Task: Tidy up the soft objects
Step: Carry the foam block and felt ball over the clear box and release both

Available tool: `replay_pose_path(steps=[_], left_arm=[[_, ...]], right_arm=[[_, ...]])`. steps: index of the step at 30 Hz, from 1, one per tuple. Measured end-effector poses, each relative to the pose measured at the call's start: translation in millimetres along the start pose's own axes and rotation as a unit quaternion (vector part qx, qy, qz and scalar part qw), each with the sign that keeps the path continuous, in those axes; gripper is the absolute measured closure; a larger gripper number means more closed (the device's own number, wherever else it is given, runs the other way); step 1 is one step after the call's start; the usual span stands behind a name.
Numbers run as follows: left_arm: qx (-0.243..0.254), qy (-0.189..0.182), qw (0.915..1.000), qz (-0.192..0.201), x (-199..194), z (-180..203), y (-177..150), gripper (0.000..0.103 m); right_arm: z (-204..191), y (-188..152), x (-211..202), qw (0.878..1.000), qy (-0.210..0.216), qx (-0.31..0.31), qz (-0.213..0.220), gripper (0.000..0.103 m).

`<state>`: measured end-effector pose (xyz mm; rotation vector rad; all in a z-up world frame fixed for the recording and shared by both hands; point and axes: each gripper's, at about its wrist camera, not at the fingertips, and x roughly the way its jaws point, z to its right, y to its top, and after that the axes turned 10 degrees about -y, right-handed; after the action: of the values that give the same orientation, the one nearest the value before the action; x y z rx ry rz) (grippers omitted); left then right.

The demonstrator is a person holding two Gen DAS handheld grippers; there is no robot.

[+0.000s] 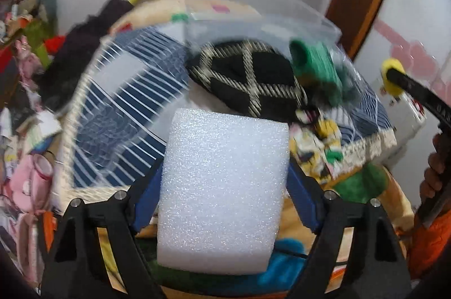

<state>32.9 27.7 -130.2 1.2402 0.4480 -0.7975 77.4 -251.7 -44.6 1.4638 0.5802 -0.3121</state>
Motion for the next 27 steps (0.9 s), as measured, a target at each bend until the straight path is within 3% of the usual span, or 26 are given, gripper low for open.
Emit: replay_pose_path(steps=[8, 17, 27], left_arm=[[0.001, 0.010, 0.9970, 0.076, -41.6, -5.2, 31.9, 0.021], [0.048, 0.030, 0.9866, 0.153, -50.5, 14.8, 85.6, 0.021], [0.034, 0.029, 0.9866, 0.157, -12.8, 7.2, 142.8, 0.021]], right_arm=[[-6.6, 8.5, -3.4, 1.000, 0.003, -0.009, 0.019, 0.061], [-20.1, 35.0, -3.8, 0.998, 0.014, -0.014, 0.063, 0.060], [-34.4, 65.7, 23.2, 0.996, 0.022, -0.017, 0.086, 0.060]])
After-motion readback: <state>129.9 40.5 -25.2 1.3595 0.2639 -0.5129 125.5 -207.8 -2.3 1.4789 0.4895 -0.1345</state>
